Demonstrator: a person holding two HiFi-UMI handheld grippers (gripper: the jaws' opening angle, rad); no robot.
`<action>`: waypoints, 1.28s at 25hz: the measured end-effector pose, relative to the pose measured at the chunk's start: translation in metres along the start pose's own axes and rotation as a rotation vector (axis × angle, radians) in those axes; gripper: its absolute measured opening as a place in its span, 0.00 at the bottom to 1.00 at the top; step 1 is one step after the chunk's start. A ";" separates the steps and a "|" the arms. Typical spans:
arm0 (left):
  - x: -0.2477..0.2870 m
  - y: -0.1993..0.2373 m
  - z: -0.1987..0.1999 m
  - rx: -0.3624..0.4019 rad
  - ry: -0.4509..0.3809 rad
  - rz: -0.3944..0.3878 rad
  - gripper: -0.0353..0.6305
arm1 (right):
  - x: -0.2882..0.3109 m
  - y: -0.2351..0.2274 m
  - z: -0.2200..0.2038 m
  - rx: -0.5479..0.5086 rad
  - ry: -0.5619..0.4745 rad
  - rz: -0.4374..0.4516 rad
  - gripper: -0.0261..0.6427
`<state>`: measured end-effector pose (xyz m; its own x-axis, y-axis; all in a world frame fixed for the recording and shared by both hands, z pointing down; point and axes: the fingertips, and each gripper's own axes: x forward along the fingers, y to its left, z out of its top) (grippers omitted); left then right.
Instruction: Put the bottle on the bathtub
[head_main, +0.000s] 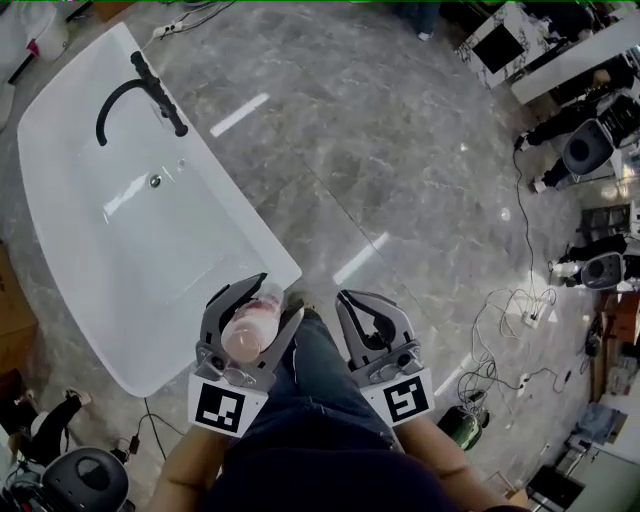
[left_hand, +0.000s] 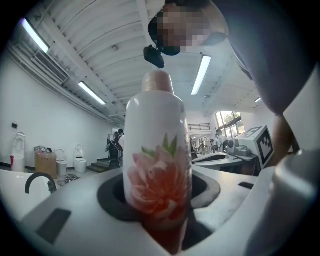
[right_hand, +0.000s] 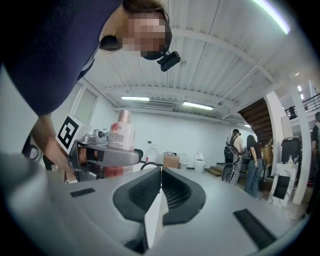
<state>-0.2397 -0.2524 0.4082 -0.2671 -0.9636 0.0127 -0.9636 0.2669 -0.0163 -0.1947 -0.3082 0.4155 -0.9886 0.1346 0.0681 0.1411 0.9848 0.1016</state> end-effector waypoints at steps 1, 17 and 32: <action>0.003 0.004 -0.006 0.000 -0.001 0.007 0.39 | 0.006 0.001 -0.007 0.002 0.011 0.021 0.08; 0.040 0.050 -0.154 -0.006 0.069 0.086 0.39 | 0.079 -0.001 -0.157 0.037 0.149 0.231 0.08; 0.079 0.073 -0.275 -0.004 0.161 0.110 0.39 | 0.113 0.006 -0.262 0.124 0.248 0.256 0.08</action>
<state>-0.3345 -0.3047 0.6830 -0.3688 -0.9137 0.1707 -0.9285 0.3705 -0.0228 -0.2920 -0.3157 0.6837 -0.8771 0.3625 0.3150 0.3595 0.9305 -0.0696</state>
